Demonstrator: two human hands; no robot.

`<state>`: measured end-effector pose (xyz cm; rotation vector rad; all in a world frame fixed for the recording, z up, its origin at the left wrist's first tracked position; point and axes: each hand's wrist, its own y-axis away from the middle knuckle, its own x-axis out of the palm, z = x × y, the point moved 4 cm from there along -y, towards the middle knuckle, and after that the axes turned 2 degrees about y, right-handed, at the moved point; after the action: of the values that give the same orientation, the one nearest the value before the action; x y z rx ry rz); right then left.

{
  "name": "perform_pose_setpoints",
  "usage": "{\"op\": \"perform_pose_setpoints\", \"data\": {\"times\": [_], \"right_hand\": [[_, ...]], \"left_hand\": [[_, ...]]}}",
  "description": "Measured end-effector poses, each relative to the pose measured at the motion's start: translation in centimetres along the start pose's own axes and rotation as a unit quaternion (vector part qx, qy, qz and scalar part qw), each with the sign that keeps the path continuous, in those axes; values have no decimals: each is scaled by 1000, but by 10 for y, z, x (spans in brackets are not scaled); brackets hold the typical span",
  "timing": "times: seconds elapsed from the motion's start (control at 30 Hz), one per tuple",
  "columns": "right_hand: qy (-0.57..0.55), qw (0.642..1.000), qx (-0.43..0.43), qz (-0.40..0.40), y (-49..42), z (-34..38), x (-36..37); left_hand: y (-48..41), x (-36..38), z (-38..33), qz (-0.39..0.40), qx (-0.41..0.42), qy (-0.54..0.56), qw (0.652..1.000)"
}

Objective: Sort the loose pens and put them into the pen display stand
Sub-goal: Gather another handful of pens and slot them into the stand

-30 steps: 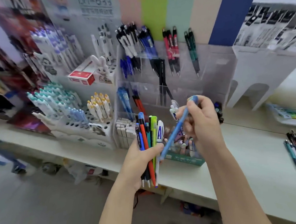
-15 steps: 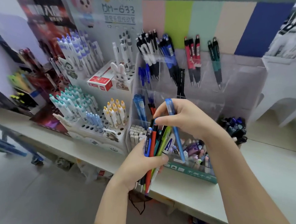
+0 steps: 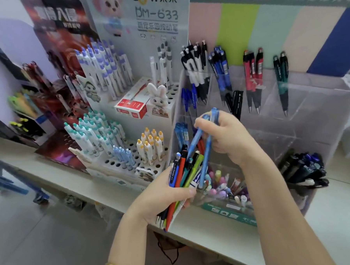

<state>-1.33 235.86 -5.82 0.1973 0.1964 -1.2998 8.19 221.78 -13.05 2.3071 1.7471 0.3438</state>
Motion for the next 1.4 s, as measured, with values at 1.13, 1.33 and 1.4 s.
{"op": "perform_pose_setpoints", "data": {"times": [1.13, 1.33, 1.4], "right_hand": [[59, 979, -66, -184, 37, -11, 55], [9, 978, -41, -202, 47, -8, 30], [1, 974, -29, -226, 48, -2, 12]], "left_hand": [[-16, -49, -9, 91, 8, 130, 987], [-17, -18, -16, 135, 9, 105, 985], [-15, -6, -20, 163, 9, 104, 981]]}}
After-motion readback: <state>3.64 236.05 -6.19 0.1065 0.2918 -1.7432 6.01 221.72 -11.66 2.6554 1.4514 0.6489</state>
